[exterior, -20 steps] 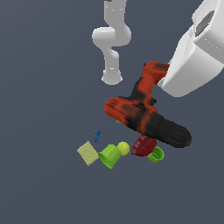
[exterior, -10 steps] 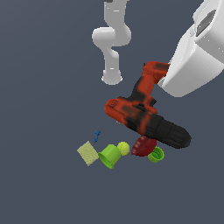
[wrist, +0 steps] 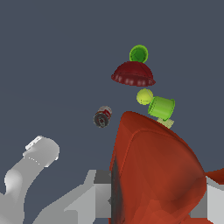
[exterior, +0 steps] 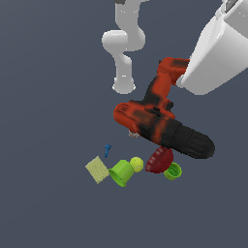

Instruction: Pick up a designated object from a clutter of objects.

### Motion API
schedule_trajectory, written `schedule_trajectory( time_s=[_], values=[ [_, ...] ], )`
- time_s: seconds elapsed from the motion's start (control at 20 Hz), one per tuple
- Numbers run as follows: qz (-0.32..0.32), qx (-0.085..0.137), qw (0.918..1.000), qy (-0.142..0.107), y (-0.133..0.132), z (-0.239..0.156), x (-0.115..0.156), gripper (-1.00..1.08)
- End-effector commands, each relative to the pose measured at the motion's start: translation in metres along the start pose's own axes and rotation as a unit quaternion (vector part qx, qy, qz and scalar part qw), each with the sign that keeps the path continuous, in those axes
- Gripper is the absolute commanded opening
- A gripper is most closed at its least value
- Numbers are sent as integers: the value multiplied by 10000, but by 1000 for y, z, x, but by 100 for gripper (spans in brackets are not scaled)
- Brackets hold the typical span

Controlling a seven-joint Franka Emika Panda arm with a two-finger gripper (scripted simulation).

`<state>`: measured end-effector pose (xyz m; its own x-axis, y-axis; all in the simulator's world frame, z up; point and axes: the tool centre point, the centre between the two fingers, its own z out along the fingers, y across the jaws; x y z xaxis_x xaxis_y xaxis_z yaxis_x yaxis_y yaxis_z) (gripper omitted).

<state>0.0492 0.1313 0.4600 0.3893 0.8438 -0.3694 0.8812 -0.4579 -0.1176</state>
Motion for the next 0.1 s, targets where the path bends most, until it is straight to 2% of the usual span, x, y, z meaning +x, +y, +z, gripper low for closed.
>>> schedule_trajectory(
  time_s=[0.0,0.05],
  values=[
    [10,-30,10000,19,0,-5,-2,-100],
    [10,-30,10000,19,0,-5,-2,-100]
  ],
)
